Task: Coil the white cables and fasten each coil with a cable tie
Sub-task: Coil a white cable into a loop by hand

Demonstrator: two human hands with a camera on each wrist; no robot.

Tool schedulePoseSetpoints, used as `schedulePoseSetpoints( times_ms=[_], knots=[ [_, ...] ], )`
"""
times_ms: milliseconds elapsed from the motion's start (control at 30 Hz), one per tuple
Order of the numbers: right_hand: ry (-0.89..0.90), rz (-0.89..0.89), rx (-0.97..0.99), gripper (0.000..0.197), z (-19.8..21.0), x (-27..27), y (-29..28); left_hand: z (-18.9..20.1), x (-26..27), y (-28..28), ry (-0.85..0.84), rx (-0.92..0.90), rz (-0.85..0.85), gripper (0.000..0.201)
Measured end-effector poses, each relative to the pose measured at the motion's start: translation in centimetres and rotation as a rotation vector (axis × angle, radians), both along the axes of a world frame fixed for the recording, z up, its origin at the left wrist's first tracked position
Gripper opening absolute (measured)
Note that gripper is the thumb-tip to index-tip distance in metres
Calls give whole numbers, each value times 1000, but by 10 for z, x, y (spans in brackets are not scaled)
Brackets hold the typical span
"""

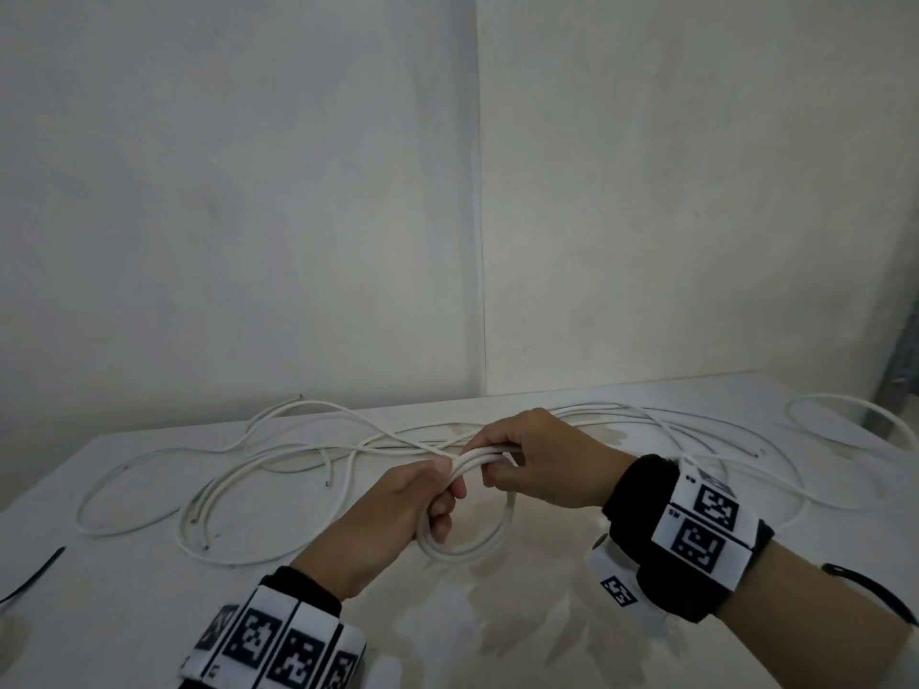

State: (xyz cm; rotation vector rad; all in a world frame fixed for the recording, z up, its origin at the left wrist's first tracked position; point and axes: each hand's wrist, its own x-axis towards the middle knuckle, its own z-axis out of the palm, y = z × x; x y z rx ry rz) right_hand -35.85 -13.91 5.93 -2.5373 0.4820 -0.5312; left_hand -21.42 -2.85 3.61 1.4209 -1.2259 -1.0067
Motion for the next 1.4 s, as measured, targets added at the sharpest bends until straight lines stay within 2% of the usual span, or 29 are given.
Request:
schedulePoseSetpoints(
  times_ms=[133, 267, 400, 500, 600, 667, 933, 1067, 1200, 1300, 1400],
  knots=[
    [-94, -18, -20, 28, -10, -1, -2, -3, 1, -3, 191, -26, 84, 37],
    [-186, -146, -7, 22, -23, -11, -17, -1, 19, -3, 424, -94, 233, 38],
    [-211, -187, -36, 22, -34, -15, -24, 4, 34, -1, 515, -160, 308, 38],
    [-258, -243, -17, 11, -39, -14, -31, 7, 44, 0, 592, -219, 351, 38],
    [-250, -293, -42, 10, -45, -11, -41, 13, 56, 4, 677, -278, 389, 37],
    [-229, -316, -72, 10, -50, -7, -46, 17, 62, 7, 683, -311, 424, 37],
    [-77, -246, -240, 42, -61, 23, -32, 24, 70, 1, 640, -413, 508, 37],
    [-122, -281, -223, 31, -58, 22, -25, 26, 70, -1, 642, -439, 534, 37],
    [-92, -294, -466, 29, -59, 23, -23, 25, 66, -4, 632, -438, 549, 37],
    [-104, -281, -722, 1, -62, 26, -21, 25, 60, -9, 601, -440, 552, 37],
    [-167, -173, -861, 10, -64, 27, -14, 23, 55, -15, 529, -439, 563, 38]
  ],
)
